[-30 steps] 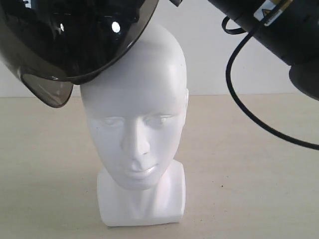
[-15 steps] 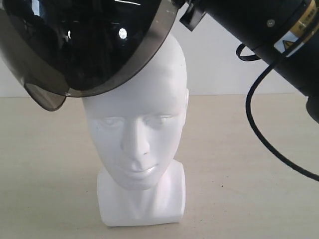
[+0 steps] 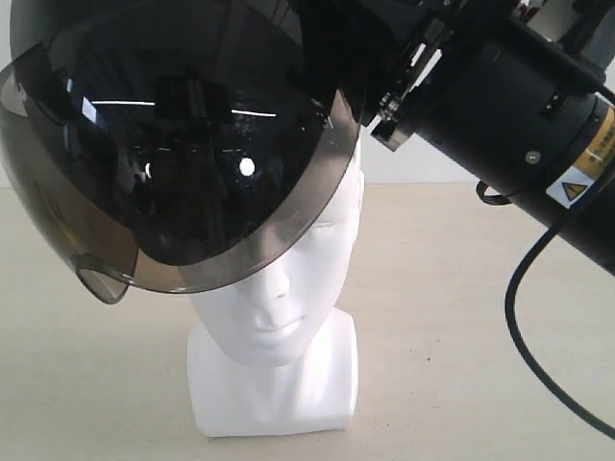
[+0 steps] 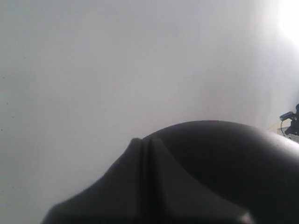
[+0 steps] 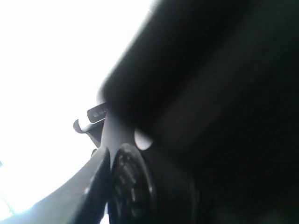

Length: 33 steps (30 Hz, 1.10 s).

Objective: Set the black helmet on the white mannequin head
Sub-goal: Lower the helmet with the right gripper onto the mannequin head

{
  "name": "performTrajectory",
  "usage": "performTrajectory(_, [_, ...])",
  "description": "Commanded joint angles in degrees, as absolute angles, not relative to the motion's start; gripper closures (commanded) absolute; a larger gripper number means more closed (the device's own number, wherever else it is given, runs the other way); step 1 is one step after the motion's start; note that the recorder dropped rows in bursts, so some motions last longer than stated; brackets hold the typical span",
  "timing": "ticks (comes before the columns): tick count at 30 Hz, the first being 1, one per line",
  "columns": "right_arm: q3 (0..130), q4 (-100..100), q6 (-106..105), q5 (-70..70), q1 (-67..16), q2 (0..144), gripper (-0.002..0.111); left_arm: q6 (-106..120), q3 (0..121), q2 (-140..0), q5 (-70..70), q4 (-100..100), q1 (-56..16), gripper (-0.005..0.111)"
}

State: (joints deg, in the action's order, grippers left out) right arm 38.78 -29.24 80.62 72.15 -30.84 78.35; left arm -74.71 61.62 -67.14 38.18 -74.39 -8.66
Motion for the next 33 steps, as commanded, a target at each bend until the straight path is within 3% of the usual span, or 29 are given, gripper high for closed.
performTrajectory(1, [38.28, -23.89, 75.28, 69.96, -29.71, 77.10, 0.108, -74.95, 62.01, -69.09, 43.37, -74.81, -8.61, 0.102])
performTrajectory(33, [38.28, -26.13, 73.07, 62.59, -29.71, 77.10, 0.108, -75.12, 62.01, -76.33, 58.69, -81.61, -8.71, 0.102])
